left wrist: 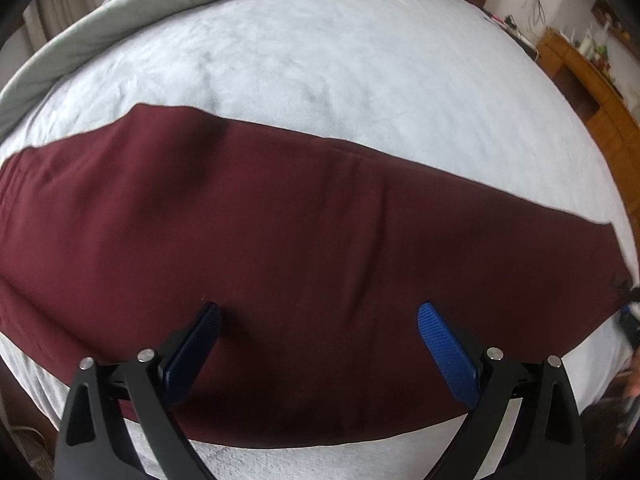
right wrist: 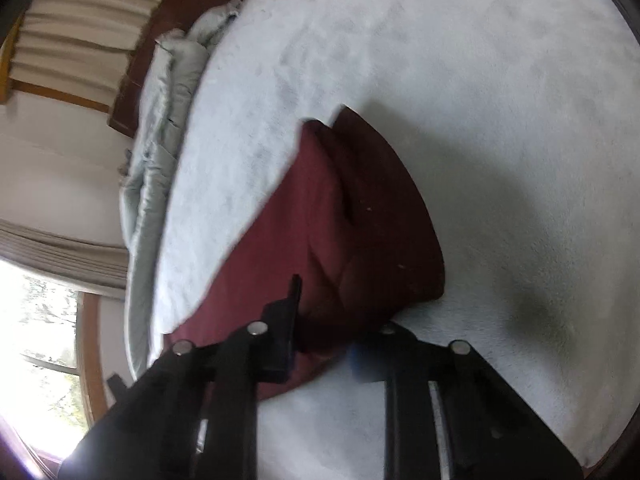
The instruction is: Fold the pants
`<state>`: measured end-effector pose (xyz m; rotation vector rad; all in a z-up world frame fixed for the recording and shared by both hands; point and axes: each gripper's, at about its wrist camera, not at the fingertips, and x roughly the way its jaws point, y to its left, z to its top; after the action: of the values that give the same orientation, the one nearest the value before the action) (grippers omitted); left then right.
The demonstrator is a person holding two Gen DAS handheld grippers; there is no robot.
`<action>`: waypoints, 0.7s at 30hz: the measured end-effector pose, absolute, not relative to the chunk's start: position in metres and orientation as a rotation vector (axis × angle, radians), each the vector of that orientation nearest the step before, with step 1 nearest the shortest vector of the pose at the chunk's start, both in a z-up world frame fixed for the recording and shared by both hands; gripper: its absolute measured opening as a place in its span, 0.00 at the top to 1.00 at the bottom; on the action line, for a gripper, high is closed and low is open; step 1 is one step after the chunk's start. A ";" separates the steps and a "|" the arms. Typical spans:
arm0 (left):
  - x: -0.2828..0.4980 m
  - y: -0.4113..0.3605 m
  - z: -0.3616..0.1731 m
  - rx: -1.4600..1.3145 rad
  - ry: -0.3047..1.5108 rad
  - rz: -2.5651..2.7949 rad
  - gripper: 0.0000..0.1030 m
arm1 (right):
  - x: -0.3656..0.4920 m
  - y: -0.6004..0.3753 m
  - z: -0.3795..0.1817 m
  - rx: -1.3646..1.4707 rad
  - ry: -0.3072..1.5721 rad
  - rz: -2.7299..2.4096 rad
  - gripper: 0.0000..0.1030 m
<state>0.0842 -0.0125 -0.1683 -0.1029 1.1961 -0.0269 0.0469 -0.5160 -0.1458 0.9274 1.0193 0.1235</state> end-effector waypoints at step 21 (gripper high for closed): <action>0.080 -0.001 -0.155 -0.062 1.087 -0.053 0.04 | 0.043 -0.502 -0.115 0.786 0.982 0.082 0.86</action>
<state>0.0802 -0.0010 -0.1547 -0.0622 1.0869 -0.0529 0.0425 -0.5017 -0.1149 0.7857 0.9820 0.0817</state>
